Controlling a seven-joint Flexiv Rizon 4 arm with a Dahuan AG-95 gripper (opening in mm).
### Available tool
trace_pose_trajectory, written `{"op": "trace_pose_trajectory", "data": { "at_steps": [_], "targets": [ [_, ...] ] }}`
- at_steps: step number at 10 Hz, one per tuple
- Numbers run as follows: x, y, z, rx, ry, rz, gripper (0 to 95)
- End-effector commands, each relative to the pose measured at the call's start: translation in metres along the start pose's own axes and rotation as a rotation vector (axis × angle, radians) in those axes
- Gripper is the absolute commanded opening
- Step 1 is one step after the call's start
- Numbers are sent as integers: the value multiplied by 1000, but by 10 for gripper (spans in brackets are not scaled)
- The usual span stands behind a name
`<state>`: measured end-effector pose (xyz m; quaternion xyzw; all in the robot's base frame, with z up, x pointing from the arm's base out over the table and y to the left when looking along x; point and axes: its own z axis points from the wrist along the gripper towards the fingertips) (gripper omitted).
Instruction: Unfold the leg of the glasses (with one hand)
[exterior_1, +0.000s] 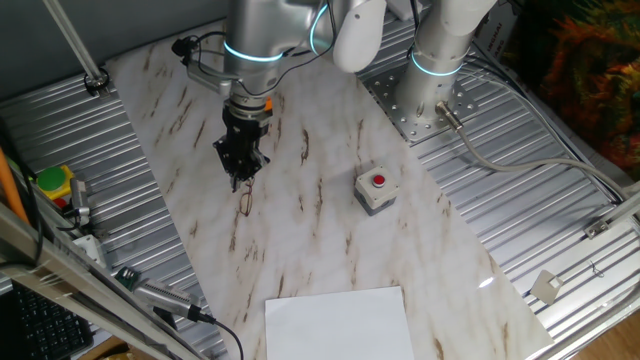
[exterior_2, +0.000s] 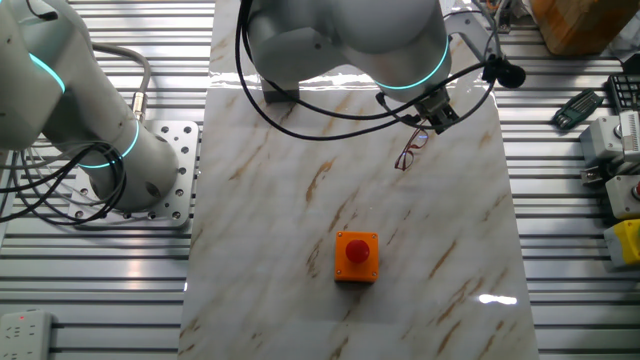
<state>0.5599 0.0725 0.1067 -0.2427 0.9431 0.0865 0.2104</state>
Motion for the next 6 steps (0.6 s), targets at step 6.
{"op": "trace_pose_trajectory", "data": {
  "at_steps": [6],
  "targets": [
    [0, 0, 0, -3, -13, 2, 0]
  ]
}}
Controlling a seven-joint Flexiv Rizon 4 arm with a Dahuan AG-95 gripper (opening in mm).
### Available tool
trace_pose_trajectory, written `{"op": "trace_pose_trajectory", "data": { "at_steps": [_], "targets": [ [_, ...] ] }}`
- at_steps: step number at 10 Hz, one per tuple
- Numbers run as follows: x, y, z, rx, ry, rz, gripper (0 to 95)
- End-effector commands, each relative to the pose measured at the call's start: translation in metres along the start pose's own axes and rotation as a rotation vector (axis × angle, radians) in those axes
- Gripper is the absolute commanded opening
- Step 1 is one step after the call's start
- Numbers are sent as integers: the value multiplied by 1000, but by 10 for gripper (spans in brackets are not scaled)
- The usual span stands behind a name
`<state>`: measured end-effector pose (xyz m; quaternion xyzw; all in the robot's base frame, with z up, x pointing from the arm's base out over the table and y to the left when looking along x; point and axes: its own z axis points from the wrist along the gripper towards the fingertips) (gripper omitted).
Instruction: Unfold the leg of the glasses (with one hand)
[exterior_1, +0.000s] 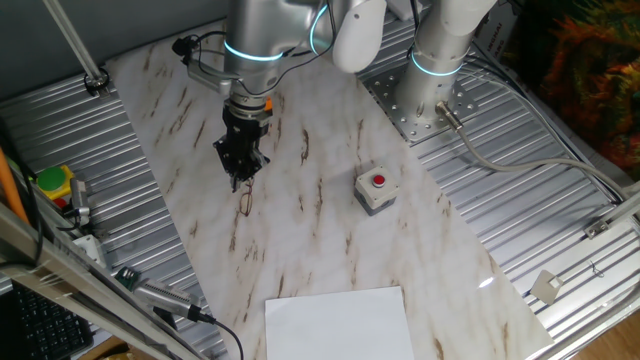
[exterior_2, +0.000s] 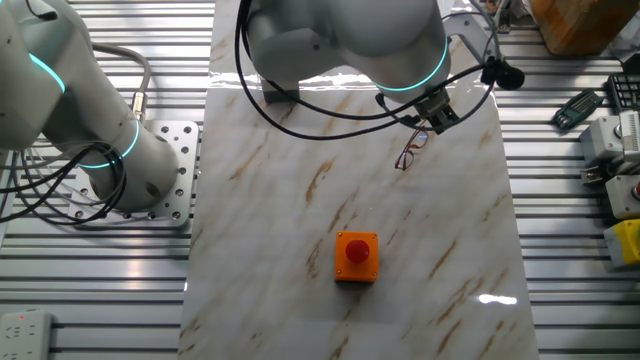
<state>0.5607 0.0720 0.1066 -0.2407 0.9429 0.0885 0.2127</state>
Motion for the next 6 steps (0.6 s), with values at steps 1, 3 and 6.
{"op": "trace_pose_trajectory", "data": {
  "at_steps": [1, 3, 6],
  "targets": [
    [0, 1, 0, -1, -10, -2, 0],
    [0, 1, -1, -2, -17, -4, 0],
    [-1, 1, -3, -3, -21, -2, 0]
  ]
}}
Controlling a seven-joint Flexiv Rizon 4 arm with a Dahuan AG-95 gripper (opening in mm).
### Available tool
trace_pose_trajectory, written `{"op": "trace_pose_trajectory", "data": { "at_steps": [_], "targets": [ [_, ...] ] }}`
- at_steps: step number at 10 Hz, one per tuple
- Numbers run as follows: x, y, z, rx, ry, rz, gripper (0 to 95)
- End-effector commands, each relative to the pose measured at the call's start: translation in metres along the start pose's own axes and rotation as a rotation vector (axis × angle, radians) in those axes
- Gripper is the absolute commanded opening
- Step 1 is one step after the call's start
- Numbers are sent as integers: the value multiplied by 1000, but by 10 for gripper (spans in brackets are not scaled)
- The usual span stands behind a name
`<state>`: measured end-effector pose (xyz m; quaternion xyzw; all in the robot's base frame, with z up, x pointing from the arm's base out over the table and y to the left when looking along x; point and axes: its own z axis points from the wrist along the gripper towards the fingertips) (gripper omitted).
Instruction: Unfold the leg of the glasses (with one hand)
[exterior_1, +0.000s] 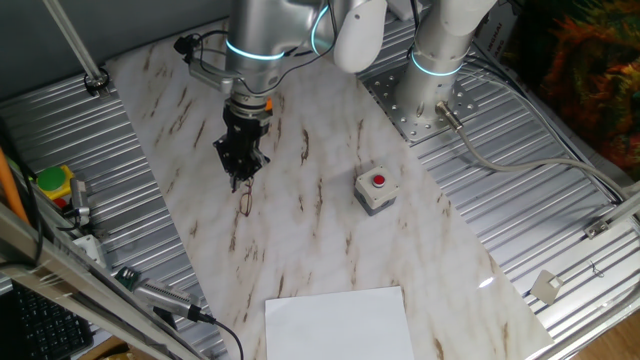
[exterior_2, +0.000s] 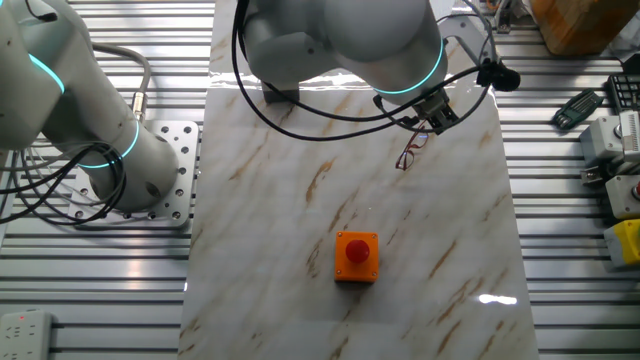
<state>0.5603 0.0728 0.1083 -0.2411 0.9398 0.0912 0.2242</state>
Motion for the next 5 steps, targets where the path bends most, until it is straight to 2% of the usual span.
{"op": "trace_pose_trajectory", "data": {
  "at_steps": [1, 5],
  "targets": [
    [0, 0, -2, -3, 3, 1, 0],
    [-1, 1, -3, -4, 3, 1, 0]
  ]
}}
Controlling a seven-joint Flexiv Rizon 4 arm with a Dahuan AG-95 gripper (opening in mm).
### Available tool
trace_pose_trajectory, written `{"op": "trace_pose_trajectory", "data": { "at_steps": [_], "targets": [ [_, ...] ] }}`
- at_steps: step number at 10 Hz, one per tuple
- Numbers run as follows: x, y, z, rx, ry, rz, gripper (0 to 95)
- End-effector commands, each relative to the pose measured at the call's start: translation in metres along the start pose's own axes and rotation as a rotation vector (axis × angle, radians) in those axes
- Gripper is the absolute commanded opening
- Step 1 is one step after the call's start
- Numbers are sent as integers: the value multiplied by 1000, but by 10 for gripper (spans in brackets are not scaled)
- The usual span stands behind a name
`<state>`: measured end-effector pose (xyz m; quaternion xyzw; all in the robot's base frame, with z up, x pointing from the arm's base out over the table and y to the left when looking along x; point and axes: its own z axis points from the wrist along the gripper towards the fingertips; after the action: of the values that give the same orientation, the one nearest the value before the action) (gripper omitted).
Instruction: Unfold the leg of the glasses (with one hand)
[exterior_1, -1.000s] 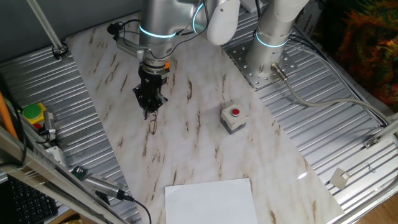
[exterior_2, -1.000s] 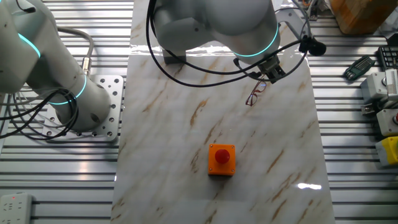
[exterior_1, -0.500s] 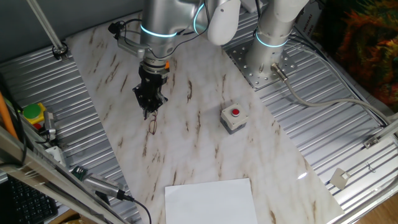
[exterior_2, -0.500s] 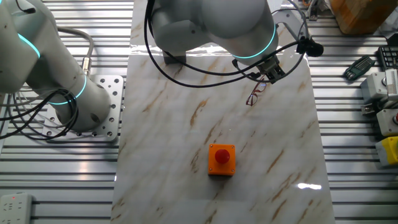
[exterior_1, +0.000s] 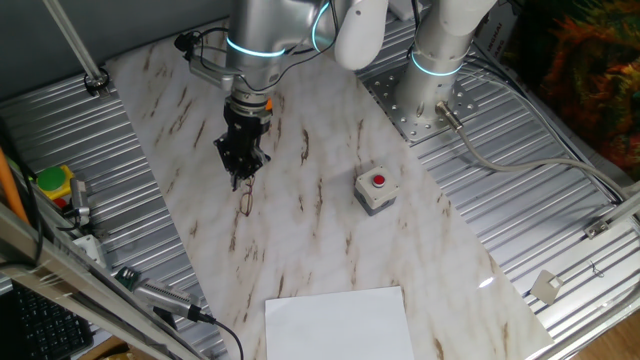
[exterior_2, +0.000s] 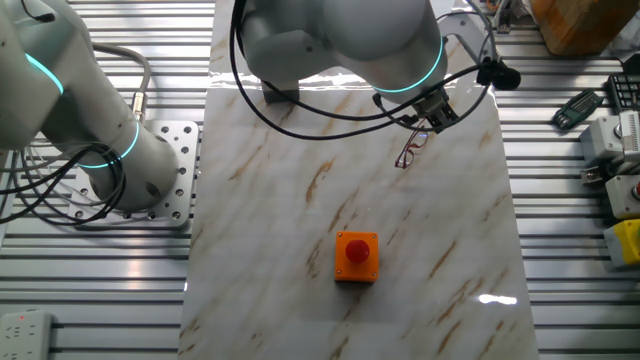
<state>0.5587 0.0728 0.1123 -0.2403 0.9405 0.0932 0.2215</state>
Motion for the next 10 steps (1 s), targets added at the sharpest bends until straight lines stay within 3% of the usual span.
{"op": "trace_pose_trajectory", "data": {
  "at_steps": [1, 10],
  "targets": [
    [-1, 0, 0, 1, -1, -1, 0],
    [-12, 3, -10, -4, -2, 2, 0]
  ]
}}
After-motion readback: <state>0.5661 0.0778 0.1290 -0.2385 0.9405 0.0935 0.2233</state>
